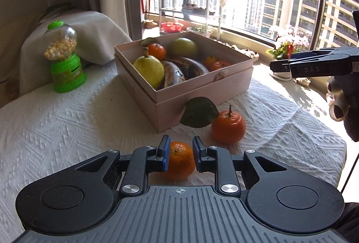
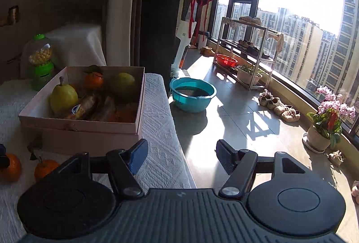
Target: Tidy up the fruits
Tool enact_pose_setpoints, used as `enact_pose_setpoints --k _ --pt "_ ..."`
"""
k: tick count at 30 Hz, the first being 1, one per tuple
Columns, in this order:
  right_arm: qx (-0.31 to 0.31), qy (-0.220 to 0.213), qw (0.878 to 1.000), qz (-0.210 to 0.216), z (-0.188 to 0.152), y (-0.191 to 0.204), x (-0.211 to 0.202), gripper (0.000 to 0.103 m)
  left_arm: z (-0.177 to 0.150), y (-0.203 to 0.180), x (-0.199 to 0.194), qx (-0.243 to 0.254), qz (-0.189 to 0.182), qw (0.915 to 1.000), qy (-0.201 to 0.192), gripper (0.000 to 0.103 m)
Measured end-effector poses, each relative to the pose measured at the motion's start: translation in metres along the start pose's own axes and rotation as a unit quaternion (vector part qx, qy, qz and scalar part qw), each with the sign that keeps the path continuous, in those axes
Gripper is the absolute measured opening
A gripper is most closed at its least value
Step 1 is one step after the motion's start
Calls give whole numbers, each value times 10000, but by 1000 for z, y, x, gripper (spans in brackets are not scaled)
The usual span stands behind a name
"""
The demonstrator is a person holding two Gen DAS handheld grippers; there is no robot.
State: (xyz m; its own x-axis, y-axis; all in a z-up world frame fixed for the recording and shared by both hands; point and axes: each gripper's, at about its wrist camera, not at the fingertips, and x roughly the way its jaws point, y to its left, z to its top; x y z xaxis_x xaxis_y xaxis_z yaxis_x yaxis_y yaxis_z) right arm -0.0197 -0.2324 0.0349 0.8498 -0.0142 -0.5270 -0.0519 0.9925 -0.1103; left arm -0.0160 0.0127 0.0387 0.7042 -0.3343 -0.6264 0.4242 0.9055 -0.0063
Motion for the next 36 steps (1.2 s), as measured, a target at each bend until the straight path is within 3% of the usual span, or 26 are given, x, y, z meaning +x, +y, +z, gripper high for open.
enact_pose_setpoints --k 3,8,12,15,20,23,30,34,36 --pt "47 3 9957 924 6 20 -2 68 2 8 -1 -170 -45 9998 -10 26" --pt "-99 -128 9865 1631 27 50 -3 68 6 26 -6 -516 148 9985 -101 26" --pt "-533 69 9827 1770 24 84 -3 68 6 28 -6 -666 -54 9978 -36 26" --pt "-405 445 9786 1969 10 91 10 68 3 20 -1 -538 -83 9985 90 27" --pt "-237 771 9776 1945 -10 86 20 68 2 11 1 -382 -123 9991 138 30" --pt "-236 764 9787 1891 -15 83 21 68 -1 3 0 -124 -162 9997 167 40" --pt "-174 660 9791 1915 -20 76 18 68 -1 -7 5 215 -38 9996 190 48" --pt "-341 571 9793 1913 -22 79 15 68 -1 5 14 -83 142 9994 315 47" --pt "-381 589 9781 1957 -22 81 16 68 -2 14 18 -394 -1 9986 342 49"
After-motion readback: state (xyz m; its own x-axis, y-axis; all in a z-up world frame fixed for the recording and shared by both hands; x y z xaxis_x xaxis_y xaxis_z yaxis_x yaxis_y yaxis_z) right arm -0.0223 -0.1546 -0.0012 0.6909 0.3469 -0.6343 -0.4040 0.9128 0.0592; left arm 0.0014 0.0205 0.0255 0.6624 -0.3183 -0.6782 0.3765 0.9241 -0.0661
